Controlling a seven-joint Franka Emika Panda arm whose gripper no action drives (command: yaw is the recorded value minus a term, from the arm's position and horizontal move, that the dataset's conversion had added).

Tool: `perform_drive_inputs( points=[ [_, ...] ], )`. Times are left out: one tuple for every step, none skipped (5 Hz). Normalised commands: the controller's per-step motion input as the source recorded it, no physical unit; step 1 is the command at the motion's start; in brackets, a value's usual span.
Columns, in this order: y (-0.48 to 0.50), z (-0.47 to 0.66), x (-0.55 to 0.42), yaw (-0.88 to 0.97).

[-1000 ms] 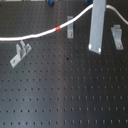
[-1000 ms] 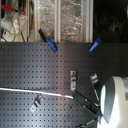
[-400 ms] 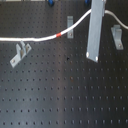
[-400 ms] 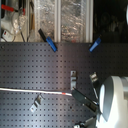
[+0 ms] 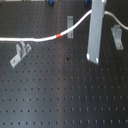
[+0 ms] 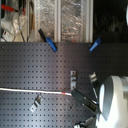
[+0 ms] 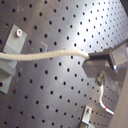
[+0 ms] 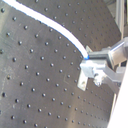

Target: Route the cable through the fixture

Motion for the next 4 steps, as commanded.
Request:
perform_drive_inputs(
  points=[
    [0.016, 0.0, 0.006, 0.0],
    [0.0, 0.03, 0.0, 0.0],
    [0.05, -0.31, 0.02, 0.03],
    [0.052, -0.99, 0.049, 0.16]
  ],
)
